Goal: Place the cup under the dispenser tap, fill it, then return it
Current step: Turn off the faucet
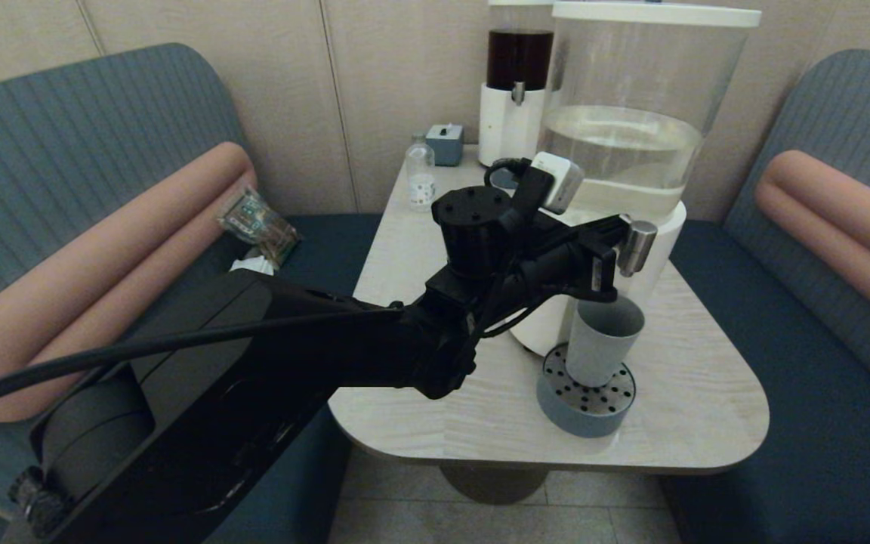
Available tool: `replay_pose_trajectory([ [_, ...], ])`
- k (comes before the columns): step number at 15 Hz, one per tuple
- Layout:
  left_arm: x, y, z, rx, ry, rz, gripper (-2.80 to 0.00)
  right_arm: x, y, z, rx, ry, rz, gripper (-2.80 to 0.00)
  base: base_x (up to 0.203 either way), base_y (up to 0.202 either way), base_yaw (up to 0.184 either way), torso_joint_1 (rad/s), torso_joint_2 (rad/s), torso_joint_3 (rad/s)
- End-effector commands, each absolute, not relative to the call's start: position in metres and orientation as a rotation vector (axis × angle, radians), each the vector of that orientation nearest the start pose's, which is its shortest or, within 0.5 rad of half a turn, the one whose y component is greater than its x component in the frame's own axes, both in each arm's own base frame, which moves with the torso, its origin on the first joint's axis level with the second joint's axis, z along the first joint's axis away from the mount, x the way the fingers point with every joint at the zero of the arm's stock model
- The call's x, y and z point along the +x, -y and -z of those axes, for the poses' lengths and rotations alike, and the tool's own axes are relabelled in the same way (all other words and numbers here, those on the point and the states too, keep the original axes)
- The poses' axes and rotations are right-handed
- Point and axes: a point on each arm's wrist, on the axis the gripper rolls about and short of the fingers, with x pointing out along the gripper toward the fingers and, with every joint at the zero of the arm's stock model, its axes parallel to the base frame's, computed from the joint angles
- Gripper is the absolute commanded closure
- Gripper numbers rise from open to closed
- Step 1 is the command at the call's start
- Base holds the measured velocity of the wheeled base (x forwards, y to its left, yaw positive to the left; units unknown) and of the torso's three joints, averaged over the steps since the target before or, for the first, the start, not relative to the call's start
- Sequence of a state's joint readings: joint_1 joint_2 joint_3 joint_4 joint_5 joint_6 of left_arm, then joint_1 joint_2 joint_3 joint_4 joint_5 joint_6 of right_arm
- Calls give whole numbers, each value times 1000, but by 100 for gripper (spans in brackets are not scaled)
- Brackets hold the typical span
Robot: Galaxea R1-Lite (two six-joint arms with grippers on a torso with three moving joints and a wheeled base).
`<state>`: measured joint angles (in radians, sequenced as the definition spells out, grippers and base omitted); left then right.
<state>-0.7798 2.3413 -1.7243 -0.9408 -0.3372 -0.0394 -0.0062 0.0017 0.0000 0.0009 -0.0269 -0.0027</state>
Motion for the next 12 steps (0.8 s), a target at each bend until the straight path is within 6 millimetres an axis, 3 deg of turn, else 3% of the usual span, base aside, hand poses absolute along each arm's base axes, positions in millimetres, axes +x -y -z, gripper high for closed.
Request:
replay_pose_trajectory([
  [1,343,351,-208,-111,316,1121,0,-22,0,-75,-3,-6,32,0,0,0,0,0,0,0],
  [12,330,337,-202,-94,288,1115,0,-22,0,-75,-3,-5,34,0,0,0,0,0,0,0],
])
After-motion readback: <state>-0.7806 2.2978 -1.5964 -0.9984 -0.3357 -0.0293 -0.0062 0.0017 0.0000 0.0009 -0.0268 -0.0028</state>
